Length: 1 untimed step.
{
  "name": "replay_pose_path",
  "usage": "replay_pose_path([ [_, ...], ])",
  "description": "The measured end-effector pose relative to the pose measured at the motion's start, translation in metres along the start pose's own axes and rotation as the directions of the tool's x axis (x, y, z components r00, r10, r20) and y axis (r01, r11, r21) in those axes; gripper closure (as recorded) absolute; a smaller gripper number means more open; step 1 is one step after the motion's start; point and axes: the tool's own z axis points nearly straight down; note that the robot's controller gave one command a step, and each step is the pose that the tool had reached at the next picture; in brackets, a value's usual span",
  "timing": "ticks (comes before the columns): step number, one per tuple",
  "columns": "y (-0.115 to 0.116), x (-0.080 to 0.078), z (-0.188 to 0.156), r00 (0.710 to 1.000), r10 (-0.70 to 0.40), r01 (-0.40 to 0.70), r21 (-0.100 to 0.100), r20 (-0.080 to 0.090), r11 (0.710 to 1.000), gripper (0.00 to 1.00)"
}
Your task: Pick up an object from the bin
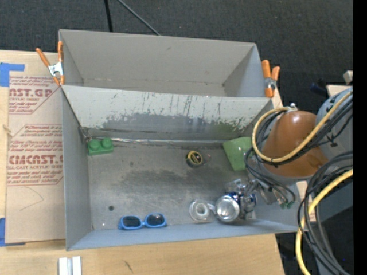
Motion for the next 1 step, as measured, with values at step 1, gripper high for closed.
replay_pose_path([
  [1, -0.0115, -0.0356, -0.1581, 1.0, -0.011, 0.011, 0.006, 0.011, 1.0, 1.0],
])
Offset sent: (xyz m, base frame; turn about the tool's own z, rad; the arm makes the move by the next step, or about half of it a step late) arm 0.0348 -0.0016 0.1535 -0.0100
